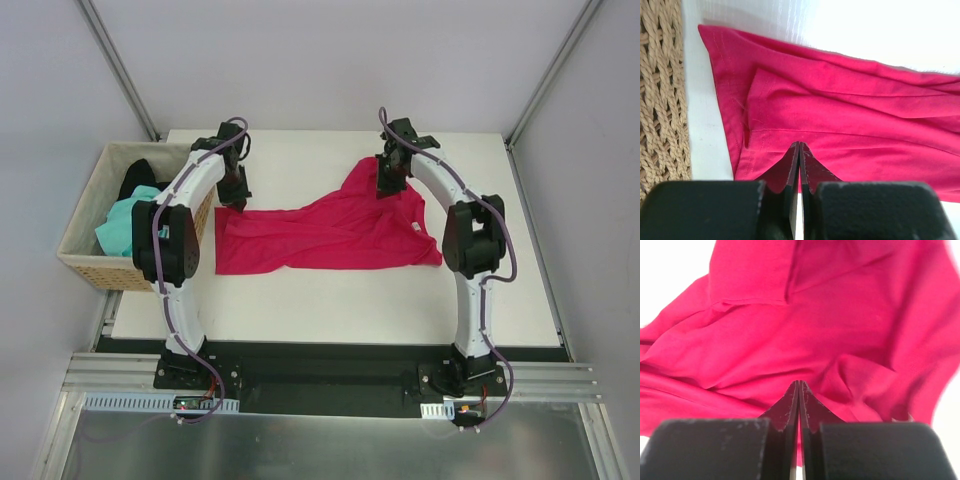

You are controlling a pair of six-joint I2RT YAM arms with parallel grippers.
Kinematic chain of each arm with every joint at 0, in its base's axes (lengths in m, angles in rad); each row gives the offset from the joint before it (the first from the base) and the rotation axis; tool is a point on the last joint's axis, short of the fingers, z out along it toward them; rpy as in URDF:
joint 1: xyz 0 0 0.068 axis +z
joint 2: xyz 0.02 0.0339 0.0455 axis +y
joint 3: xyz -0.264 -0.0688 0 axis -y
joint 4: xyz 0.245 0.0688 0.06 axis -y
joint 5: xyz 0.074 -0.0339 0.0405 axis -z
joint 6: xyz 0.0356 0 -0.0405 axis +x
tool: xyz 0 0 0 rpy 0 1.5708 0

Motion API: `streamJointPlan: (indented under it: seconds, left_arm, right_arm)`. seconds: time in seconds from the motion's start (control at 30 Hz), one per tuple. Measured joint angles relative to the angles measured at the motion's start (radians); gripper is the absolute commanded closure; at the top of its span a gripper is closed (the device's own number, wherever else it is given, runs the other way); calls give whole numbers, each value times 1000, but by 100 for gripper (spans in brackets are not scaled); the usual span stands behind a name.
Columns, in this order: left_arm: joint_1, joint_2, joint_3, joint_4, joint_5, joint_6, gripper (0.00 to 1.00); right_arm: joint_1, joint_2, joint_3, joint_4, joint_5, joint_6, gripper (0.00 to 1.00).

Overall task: Fold and stack the t-shirts
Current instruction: Fold the flattened tshirt in 1/3 of the way

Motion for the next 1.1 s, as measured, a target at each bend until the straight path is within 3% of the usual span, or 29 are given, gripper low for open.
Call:
streamJointPlan:
  seconds: [0.33, 1.1]
  left_arm:
    - [0, -6, 16, -22, 0, 1, 100]
    - [0, -99, 83, -132, 0, 2, 100]
  right_arm:
    - [0, 132, 50, 15, -132, 0, 99]
    - [-54, 207, 87, 53, -182, 48, 99]
